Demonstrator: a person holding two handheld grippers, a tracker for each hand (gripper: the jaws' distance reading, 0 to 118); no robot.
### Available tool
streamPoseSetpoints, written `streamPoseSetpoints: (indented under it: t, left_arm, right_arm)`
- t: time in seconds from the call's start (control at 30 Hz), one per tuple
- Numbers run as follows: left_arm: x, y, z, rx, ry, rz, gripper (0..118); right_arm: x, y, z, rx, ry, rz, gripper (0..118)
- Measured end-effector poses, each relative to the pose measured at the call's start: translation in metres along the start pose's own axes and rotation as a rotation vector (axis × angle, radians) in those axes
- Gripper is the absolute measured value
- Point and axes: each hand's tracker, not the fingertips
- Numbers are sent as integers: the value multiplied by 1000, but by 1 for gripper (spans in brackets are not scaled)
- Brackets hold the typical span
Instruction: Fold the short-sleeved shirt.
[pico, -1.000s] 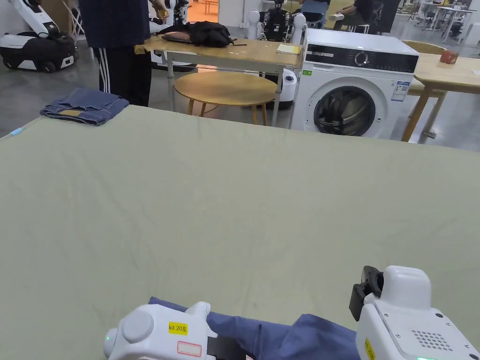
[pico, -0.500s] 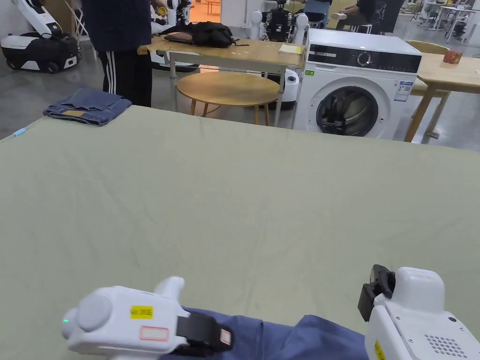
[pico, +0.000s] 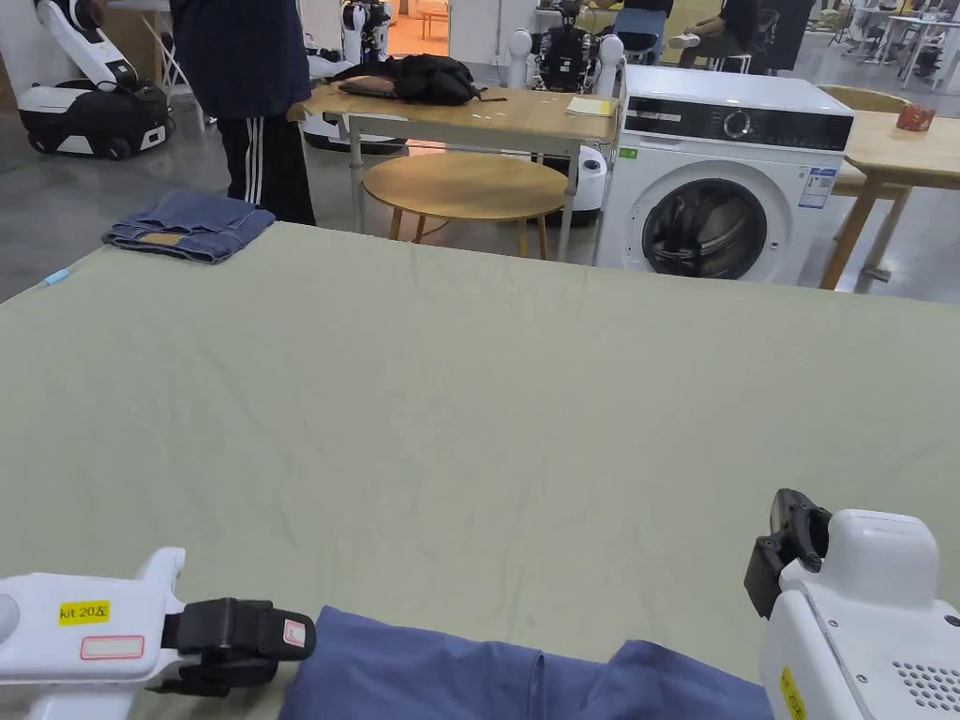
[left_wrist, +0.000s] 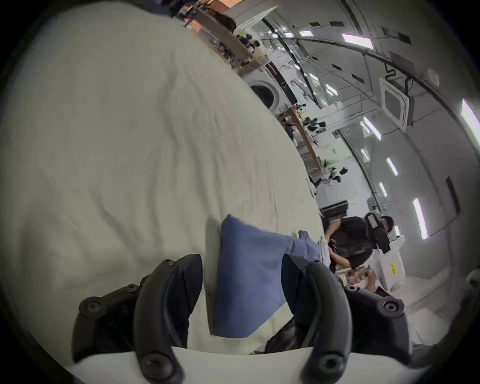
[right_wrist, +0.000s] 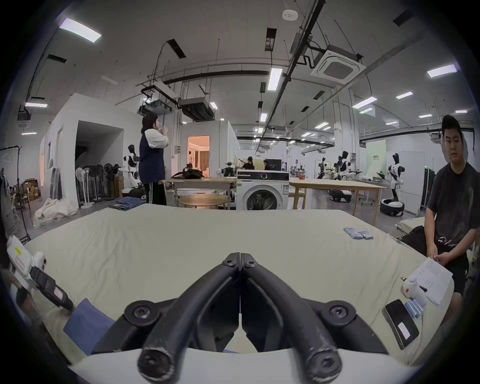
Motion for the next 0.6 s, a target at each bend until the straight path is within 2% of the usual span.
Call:
streamPoseSetpoints:
  t: [0.07,0.17,0.23,0.27,0.37,0.43,0.47,0.5,0.6]
  left_arm:
    - [-1,-6,-24,-62,-18,48,62]
    - [-5,-15,-42,-7,-236,87,62]
    - [-3,-16,-53,-20,-245,121,60]
    - [-1,-15,-55,-27,-248,111,56]
    - [9,-12,-52,-46,-183,66,23]
    - [4,-10,-52,-64,-106,39,20]
    - [20,-10,-58,9,-515,133,12]
    - [21,-12,-57,18,-525,134,7]
    - [18,-13,-48,38,-522,160,3]
  right_arm:
    - [0,0,0,-7,0,-4,0]
    - [0,-2,0,-20,-4,-3,0]
    - [1,-3,1,-24,-7,-4,0]
    - [1,-4,1,-27,-7,-3,0]
    - [0,-5,2,-30,-11,1,0]
    - [0,-5,2,-35,-9,-2,0]
    - [0,-6,2,-37,-8,-5,0]
    - [0,-7,2,-40,-8,-5,0]
    - [0,-8,2,-48,-8,-8,0]
